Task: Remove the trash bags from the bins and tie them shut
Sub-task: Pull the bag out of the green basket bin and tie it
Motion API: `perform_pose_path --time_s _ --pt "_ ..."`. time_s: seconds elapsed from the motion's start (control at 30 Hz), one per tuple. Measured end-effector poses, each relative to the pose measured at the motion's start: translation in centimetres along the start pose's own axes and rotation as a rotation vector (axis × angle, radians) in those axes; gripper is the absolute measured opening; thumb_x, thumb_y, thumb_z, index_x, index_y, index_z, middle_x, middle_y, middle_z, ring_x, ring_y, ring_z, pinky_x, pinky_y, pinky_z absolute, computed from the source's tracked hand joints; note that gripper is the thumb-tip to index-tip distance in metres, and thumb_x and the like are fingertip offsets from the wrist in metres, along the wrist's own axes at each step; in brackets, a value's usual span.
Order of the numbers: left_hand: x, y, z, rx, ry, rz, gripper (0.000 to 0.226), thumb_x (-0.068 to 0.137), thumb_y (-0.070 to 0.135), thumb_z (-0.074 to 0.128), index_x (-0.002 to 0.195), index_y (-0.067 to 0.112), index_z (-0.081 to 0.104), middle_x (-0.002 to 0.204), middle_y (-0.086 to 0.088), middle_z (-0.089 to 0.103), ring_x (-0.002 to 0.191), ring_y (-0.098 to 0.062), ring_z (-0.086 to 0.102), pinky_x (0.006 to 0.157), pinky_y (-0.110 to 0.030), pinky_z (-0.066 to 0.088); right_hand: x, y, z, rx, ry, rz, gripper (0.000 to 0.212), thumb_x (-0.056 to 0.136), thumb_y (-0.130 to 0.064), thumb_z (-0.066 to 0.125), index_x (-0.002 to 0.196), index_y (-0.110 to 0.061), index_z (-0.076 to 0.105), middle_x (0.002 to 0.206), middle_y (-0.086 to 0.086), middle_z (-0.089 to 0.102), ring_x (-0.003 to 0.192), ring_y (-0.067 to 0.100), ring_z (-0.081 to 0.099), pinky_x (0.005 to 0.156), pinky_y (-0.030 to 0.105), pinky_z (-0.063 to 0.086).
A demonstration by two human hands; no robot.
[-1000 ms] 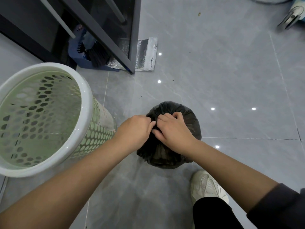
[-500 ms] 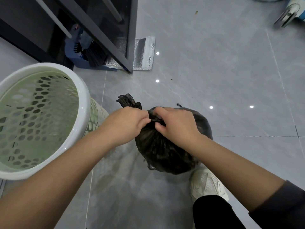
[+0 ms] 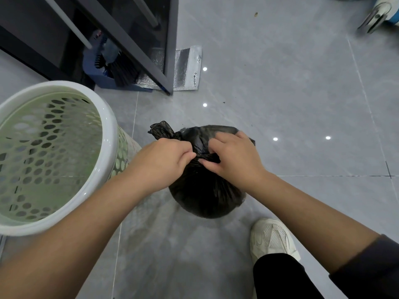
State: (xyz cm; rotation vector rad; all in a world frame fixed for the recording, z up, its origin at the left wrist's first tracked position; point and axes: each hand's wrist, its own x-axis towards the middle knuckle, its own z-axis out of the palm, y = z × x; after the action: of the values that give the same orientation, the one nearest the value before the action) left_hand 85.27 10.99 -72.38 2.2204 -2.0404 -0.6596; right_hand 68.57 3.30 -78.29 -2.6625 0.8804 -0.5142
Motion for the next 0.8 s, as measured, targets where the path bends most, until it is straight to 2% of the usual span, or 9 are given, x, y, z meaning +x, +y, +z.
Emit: perform_pose_path --time_s 0.13,0.2,0.23,0.3,0.4,0.47,0.63,0.8 --pt "0.0 0.1 0.0 -0.021 0.002 -0.025 0.03 0.094 0.039 0.042 0.07 0.023 0.049 0.068 0.005 0.056 0.068 -0.017 0.055 0.061 -0.038 0.046 0.0 -0.6 -0.2 -0.065 -0.06 0.029 0.03 0.085 -0.051 0.057 0.095 -0.023 0.057 0.075 -0.008 0.059 0.055 0.015 0.055 0.042 0.024 0.036" --pt "0.1 0.2 0.0 0.006 0.007 -0.03 0.029 0.094 0.04 0.042 0.072 0.023 0.05 0.071 0.005 0.056 0.071 -0.017 0.054 0.059 -0.035 0.044 -0.3 -0.7 0.1 -0.089 -0.049 0.008 0.021 0.085 -0.042 0.06 0.093 -0.023 0.064 0.076 -0.006 0.062 0.054 0.017 0.058 0.041 0.021 0.032" --pt "0.1 0.2 0.0 0.031 0.012 -0.031 0.029 0.094 0.041 0.041 0.073 0.023 0.051 0.073 0.006 0.056 0.072 -0.017 0.054 0.058 -0.033 0.042 -0.4 -0.7 0.4 -0.088 -0.03 0.002 0.017 0.083 -0.037 0.065 0.085 -0.02 0.065 0.073 -0.004 0.061 0.052 0.019 0.057 0.042 0.021 0.029" --pt "0.2 0.1 -0.1 0.07 0.017 -0.031 0.03 0.095 0.042 0.041 0.074 0.024 0.051 0.075 0.006 0.056 0.074 -0.017 0.054 0.056 -0.031 0.037 -0.6 -0.7 0.7 -0.105 -0.006 -0.018 0.021 0.081 -0.033 0.066 0.071 -0.015 0.061 0.068 0.0 0.056 0.053 0.02 0.053 0.048 0.025 0.029" --pt "0.0 0.0 -0.1 0.096 0.006 -0.029 0.029 0.095 0.043 0.04 0.071 0.027 0.047 0.072 0.007 0.054 0.073 -0.016 0.053 0.054 -0.03 0.031 -0.8 -0.4 0.9 -0.128 0.002 -0.044 0.025 0.08 -0.036 0.06 0.069 -0.013 0.057 0.075 0.002 0.051 0.072 0.022 0.048 0.065 0.035 0.036" --pt "-0.1 0.0 0.0 0.097 0.008 -0.028 0.029 0.095 0.043 0.04 0.074 0.026 0.05 0.075 0.007 0.057 0.075 -0.016 0.055 0.055 -0.03 0.033 -0.6 -0.2 0.8 -0.101 -0.025 -0.064 0.024 0.08 -0.034 0.061 0.069 -0.013 0.056 0.078 0.002 0.052 0.075 0.023 0.049 0.072 0.037 0.04" --pt "-0.1 0.3 -0.3 0.087 0.022 -0.055 0.028 0.095 0.044 0.04 0.073 0.028 0.049 0.076 0.007 0.056 0.074 -0.017 0.055 0.054 -0.03 0.035 -0.2 -0.4 0.5 -0.041 -0.088 0.004 0.026 0.081 -0.038 0.06 0.074 -0.015 0.051 0.064 -0.003 0.052 0.06 0.021 0.051 0.065 0.035 0.04" --pt "-0.1 0.6 -0.3 0.127 0.023 -0.059 0.025 0.096 0.043 0.04 0.075 0.03 0.046 0.082 0.008 0.057 0.076 -0.017 0.054 0.054 -0.03 0.032 -0.2 -0.6 0.3 0.028 -0.211 -0.041 0.037 0.087 -0.055 0.049 0.099 -0.02 0.052 0.072 -0.005 0.061 0.065 0.021 0.057 0.061 0.03 0.032"
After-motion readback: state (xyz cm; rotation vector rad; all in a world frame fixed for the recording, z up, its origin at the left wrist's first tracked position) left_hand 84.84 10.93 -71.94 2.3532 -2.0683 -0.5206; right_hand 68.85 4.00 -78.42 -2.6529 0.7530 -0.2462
